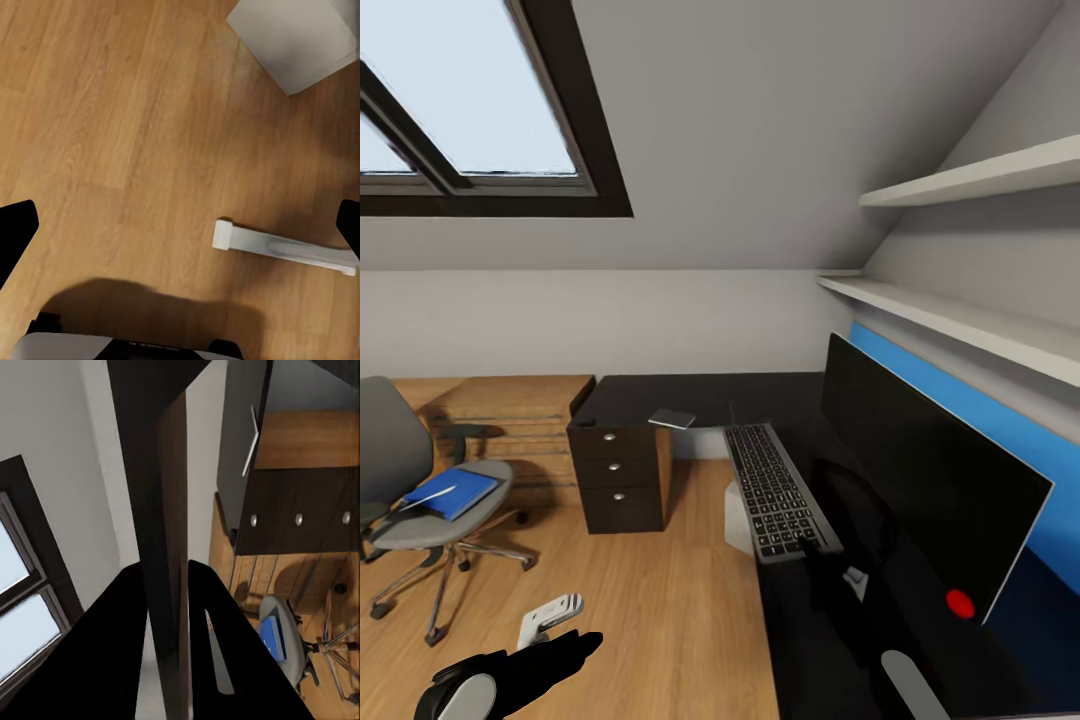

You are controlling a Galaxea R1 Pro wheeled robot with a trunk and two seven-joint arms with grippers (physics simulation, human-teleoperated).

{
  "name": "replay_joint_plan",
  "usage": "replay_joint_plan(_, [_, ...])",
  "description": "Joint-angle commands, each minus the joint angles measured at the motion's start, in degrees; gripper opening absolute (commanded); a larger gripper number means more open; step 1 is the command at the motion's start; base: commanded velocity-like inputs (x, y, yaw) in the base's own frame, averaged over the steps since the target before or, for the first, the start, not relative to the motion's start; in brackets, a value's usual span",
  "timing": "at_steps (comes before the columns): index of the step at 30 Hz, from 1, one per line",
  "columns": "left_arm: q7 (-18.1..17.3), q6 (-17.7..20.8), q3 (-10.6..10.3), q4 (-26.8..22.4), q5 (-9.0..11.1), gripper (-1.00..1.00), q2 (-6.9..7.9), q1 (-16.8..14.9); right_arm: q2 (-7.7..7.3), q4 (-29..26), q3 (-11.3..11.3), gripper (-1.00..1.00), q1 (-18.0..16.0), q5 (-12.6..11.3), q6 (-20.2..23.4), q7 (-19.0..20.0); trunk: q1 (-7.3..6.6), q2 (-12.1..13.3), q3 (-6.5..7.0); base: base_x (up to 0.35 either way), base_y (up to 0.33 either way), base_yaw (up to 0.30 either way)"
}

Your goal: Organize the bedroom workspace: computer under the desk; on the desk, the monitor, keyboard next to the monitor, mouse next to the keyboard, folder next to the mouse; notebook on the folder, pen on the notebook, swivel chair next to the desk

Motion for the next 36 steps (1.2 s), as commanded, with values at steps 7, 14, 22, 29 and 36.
replay_joint_plan(7, [0.49, -0.01, -0.09, -0.07, 0.57, 1.0, 0.04, -0.06, 0.2, 1.14, 0.24, -1.0, -0.05, -0.8, -2.54, -5.68, 0.02, -0.09, -0.1, 0.026, -0.023, 0.0])
replay_joint_plan(14, [0.46, -0.01, -0.17, -0.05, 0.62, 1.0, 0.04, -0.06, 0.39, 1.35, 0.54, -1.0, -0.56, -0.56, -10.64, -9.58, 0.02, -0.09, -0.1, 0.002, -0.001, 0.0])
replay_joint_plan(22, [0.52, -0.01, -0.4, 0.98, 0.58, 1.0, -0.19, -0.06, 0.06, 9.84, 0.46, -1.0, -14.08, -0.35, -10.85, -19.96, 0.02, -0.09, -0.1, 0.0, 0.0, 0.0])
replay_joint_plan(29, [0.55, -0.01, -0.44, 1.18, 0.68, 1.0, -0.22, -0.06, -0.09, 20.39, 0.46, -1.0, -21.12, 4.44, -10.61, -20.33, 0.02, -0.09, -0.1, 0.0, 0.0, 0.0])
replay_joint_plan(36, [0.55, -0.01, -0.44, 1.65, 0.66, 1.0, -0.22, -0.06, -0.1, 21.43, 0.38, -1.0, -21.74, 6.69, -10.57, -18.71, 0.02, -0.09, -0.1, 0.0, 0.0, 0.0])
